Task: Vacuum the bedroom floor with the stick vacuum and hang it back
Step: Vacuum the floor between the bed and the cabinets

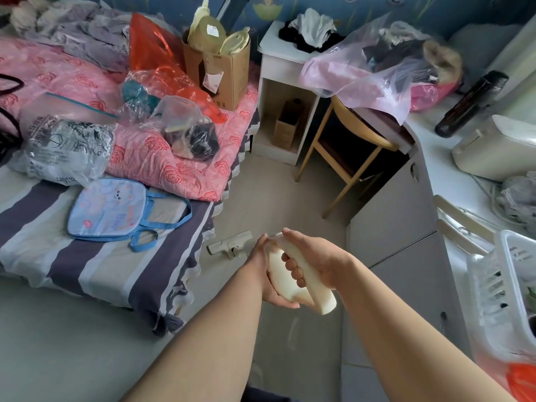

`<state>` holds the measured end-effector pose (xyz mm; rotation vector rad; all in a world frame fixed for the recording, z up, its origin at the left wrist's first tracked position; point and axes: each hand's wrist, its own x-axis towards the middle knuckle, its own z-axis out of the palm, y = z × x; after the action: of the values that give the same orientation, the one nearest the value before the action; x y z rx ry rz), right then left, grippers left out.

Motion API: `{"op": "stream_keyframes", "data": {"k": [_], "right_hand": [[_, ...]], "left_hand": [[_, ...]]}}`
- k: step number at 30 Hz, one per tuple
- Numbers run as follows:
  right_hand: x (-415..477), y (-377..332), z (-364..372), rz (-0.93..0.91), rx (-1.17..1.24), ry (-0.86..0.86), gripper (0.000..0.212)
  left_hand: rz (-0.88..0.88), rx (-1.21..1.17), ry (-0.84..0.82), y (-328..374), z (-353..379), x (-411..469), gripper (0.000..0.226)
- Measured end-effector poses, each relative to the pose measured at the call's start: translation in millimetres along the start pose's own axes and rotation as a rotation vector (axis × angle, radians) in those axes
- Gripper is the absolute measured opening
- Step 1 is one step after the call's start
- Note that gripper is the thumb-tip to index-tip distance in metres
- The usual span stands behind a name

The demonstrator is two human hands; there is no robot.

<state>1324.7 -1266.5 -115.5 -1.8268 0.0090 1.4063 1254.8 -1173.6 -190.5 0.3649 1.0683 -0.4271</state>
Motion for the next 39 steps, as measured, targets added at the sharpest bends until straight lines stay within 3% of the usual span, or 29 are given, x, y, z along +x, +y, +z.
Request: {"op": "stream_keyframes", "data": {"k": [9, 19, 39], "right_hand": [[-6, 10, -11, 0.005, -0.017, 0.002, 0.051], [-14, 22, -9, -0.012, -0.022, 0.000, 0.049], [-34, 15, 53, -0.015, 0.034, 0.016, 0.048]], "left_hand": [[0.089, 0.150, -0.024, -7, 14, -9, 0.046], [0.073, 0.105, 0.014, -28, 11, -11, 0.059], [0.052, 0.089, 0.022, -29, -33, -54, 0.054]]}}
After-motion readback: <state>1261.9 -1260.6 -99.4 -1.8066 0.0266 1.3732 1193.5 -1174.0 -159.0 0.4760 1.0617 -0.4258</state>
